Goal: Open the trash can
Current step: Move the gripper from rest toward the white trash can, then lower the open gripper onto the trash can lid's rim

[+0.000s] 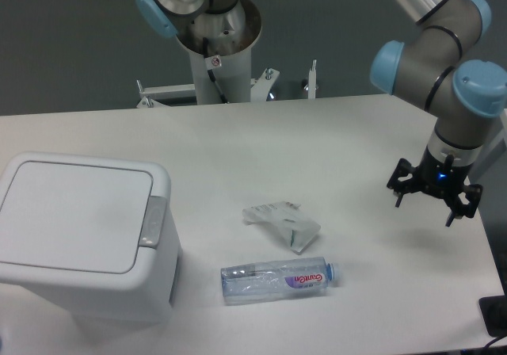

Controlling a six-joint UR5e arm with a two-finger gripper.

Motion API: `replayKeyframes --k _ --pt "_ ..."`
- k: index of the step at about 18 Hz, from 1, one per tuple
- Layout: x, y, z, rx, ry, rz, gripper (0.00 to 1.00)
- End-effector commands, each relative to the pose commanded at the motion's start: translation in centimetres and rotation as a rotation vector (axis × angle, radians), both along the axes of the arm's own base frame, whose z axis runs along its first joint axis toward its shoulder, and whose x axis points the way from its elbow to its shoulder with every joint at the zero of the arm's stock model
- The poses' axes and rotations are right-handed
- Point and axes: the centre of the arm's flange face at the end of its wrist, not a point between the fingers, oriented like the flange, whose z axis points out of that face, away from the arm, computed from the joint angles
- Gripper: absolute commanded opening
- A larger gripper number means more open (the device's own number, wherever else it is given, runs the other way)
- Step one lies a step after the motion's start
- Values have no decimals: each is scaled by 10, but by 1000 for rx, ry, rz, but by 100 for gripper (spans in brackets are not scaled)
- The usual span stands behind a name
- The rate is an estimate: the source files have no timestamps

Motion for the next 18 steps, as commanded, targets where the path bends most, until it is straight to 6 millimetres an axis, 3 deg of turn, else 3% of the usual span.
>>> replayKeyframes --k 3,9,15,18 --pt "11 11 16 76 -54 95 100" --pt "53 59 51 132 -118 201 100" --pt "76 76 92 179 -224 253 100" --pt "87 91 100 182 -253 260 100"
